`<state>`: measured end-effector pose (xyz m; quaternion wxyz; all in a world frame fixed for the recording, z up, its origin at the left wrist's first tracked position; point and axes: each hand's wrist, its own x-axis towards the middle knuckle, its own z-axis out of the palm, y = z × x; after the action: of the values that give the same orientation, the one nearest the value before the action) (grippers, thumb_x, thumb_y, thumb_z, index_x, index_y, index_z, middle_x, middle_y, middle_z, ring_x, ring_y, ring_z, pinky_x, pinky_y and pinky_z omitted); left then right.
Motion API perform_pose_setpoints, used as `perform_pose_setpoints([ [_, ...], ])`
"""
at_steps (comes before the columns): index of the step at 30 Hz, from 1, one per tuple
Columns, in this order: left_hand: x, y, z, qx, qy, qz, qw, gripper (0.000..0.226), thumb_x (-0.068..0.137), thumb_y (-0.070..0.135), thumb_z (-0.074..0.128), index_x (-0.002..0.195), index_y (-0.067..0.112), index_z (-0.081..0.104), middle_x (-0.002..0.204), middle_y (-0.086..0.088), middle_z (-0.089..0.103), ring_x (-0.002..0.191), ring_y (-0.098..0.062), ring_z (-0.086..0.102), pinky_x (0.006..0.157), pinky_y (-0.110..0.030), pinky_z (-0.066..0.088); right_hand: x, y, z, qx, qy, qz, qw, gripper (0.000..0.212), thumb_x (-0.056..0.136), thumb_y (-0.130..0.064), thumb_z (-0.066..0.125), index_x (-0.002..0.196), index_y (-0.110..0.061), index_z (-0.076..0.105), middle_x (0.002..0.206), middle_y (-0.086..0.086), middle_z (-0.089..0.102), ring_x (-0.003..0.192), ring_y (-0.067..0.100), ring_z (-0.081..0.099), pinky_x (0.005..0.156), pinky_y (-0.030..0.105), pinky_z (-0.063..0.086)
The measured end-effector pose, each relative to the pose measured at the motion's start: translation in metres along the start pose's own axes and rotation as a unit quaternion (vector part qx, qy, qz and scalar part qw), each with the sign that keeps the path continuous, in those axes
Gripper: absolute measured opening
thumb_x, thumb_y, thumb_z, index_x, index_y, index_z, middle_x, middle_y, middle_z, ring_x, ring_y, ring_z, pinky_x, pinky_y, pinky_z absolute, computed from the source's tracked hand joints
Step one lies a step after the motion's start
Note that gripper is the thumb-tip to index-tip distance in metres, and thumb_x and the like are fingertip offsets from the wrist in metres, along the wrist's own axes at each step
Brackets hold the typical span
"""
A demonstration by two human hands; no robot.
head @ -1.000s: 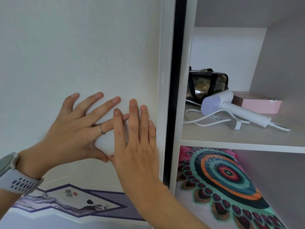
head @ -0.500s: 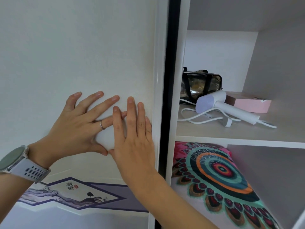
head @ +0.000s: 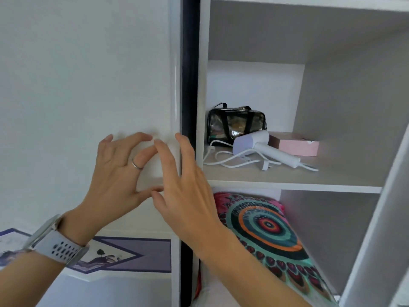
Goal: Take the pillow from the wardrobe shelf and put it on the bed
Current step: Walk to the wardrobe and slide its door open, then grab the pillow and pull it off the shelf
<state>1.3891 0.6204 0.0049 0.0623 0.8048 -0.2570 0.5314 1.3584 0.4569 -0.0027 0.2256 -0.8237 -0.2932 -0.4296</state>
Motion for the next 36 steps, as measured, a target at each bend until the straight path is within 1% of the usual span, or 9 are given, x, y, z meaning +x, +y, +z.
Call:
perform_pose_setpoints([
  [2, 0.01, 0.027, 0.004, -0.021, 0.003, -0.016, 1.0, 0.074, 0.074, 0.053, 0.06, 0.136, 0.019, 0.041, 0.135, -0.01, 0.04, 0.115, -0.043, 0.052, 0.108, -0.062, 0.022, -0.01, 0.016, -0.024, -0.02, 0.006, 0.015, 1.0, 0.079, 0.083, -0.016, 0.068, 0.15, -0.021, 0.027, 0.158, 0.018, 0.02, 0.115, 0.035, 0.056, 0.084, 0.042, 0.051],
  [5, 0.026, 0.067, 0.014, -0.067, 0.006, -0.027, 0.997, 0.077, 0.072, 0.052, 0.066, 0.136, 0.016, 0.043, 0.132, -0.015, 0.046, 0.117, -0.033, 0.045, 0.104, -0.063, 0.032, -0.032, 0.047, -0.059, -0.05, 0.005, 0.048, 0.998, 0.083, 0.084, -0.025, 0.069, 0.15, -0.026, 0.02, 0.158, 0.014, 0.018, 0.112, 0.033, 0.059, 0.081, 0.042, 0.055],
  [8, 0.032, 0.11, 0.028, -0.103, -0.01, -0.024, 0.994, 0.076, 0.072, 0.055, 0.068, 0.133, 0.017, 0.044, 0.128, -0.016, 0.051, 0.113, -0.036, 0.05, 0.099, -0.047, 0.033, -0.055, 0.08, -0.097, -0.067, 0.006, 0.084, 0.994, 0.085, 0.083, -0.028, 0.071, 0.149, -0.028, 0.018, 0.159, 0.013, 0.018, 0.107, 0.034, 0.06, 0.076, 0.043, 0.056],
  [14, 0.043, 0.187, 0.045, -0.116, -0.061, -0.064, 0.989, 0.072, 0.072, 0.055, 0.065, 0.13, 0.014, 0.05, 0.127, -0.016, 0.052, 0.103, -0.04, 0.052, 0.091, -0.049, 0.037, -0.101, 0.132, -0.169, -0.089, 0.011, 0.139, 0.986, 0.083, 0.079, -0.024, 0.075, 0.144, -0.027, 0.024, 0.155, 0.008, 0.023, 0.078, 0.024, 0.06, 0.063, 0.04, 0.056],
  [19, 0.056, 0.236, 0.049, -0.117, -0.067, -0.071, 0.988, 0.069, 0.072, 0.046, 0.074, 0.129, 0.018, 0.048, 0.127, -0.016, 0.053, 0.107, -0.04, 0.052, 0.09, -0.044, 0.035, -0.132, 0.159, -0.21, -0.085, 0.005, 0.154, 0.984, 0.081, 0.08, -0.024, 0.075, 0.142, -0.029, 0.022, 0.155, 0.005, 0.021, 0.093, 0.029, 0.063, 0.073, 0.047, 0.058],
  [24, 0.045, 0.267, 0.052, -0.119, -0.091, -0.116, 0.982, 0.063, 0.075, 0.038, 0.07, 0.13, 0.012, 0.054, 0.128, -0.013, 0.053, 0.104, -0.037, 0.05, 0.088, -0.041, 0.036, -0.155, 0.175, -0.234, -0.072, -0.009, 0.143, 0.987, 0.082, 0.081, -0.022, 0.074, 0.142, -0.031, 0.021, 0.154, 0.005, 0.021, 0.089, 0.028, 0.062, 0.074, 0.046, 0.058],
  [27, 0.038, 0.275, 0.054, -0.112, -0.116, -0.131, 0.978, 0.062, 0.075, 0.037, 0.069, 0.129, 0.009, 0.056, 0.127, -0.014, 0.054, 0.102, -0.037, 0.051, 0.087, -0.04, 0.035, -0.165, 0.182, -0.24, -0.068, -0.021, 0.152, 0.986, 0.083, 0.081, -0.025, 0.075, 0.145, -0.027, 0.022, 0.156, 0.007, 0.022, 0.104, 0.029, 0.06, 0.082, 0.047, 0.057],
  [33, 0.025, 0.275, 0.071, -0.096, -0.169, -0.159, 0.968, 0.07, 0.073, 0.049, 0.06, 0.13, 0.009, 0.056, 0.125, -0.016, 0.054, 0.104, -0.041, 0.052, 0.089, -0.048, 0.04, -0.181, 0.198, -0.236, -0.062, -0.042, 0.17, 0.983, 0.082, 0.08, -0.026, 0.077, 0.145, -0.02, 0.028, 0.155, 0.011, 0.025, 0.104, 0.032, 0.061, 0.083, 0.047, 0.056],
  [36, 0.013, 0.271, 0.091, -0.09, -0.216, -0.167, 0.958, 0.072, 0.074, 0.046, 0.07, 0.133, 0.009, 0.054, 0.129, -0.017, 0.052, 0.113, -0.042, 0.051, 0.094, -0.05, 0.039, -0.193, 0.21, -0.226, -0.063, -0.054, 0.183, 0.98, 0.082, 0.079, -0.025, 0.078, 0.145, -0.017, 0.03, 0.154, 0.014, 0.028, 0.109, 0.034, 0.059, 0.085, 0.048, 0.056],
])
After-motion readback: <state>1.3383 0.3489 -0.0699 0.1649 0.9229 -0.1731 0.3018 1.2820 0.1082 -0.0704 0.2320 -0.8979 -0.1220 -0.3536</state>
